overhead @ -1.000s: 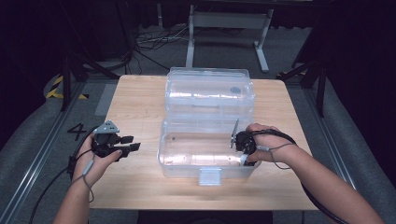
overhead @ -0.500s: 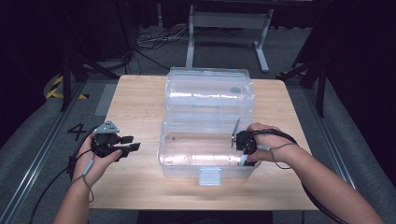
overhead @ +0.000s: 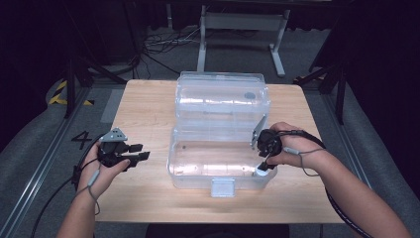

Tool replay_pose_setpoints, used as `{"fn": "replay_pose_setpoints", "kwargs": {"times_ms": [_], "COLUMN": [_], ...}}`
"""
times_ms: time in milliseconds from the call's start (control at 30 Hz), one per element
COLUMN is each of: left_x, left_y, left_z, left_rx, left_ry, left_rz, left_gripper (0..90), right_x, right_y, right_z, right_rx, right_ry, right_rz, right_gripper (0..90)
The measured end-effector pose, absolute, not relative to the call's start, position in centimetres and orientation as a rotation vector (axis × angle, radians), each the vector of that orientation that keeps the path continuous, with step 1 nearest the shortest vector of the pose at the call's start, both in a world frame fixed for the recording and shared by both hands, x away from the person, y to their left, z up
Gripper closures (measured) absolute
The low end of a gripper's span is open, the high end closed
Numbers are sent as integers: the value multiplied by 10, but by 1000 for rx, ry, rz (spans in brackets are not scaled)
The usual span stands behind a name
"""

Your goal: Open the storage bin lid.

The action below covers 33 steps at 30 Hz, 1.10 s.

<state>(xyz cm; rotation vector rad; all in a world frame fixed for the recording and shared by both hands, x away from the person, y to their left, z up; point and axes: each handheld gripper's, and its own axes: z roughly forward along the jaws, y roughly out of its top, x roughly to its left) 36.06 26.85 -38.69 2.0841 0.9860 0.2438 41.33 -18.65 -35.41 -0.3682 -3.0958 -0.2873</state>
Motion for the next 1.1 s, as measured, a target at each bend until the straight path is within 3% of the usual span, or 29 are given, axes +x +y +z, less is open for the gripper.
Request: {"fn": "replay_pose_setpoints", "kwargs": {"times_ms": [1100], "left_x": [354], "left_y": [244], "left_z": [-380], "left_rx": [2082], "left_ry": [894], "left_rz": [200], "left_gripper": [558], "right_x": [414], "right_y": [-221], "right_z": [-292], "right_rx": [-687], "right_ry": [-2982], "right_rz": [-1080], "right_gripper": [499]}}
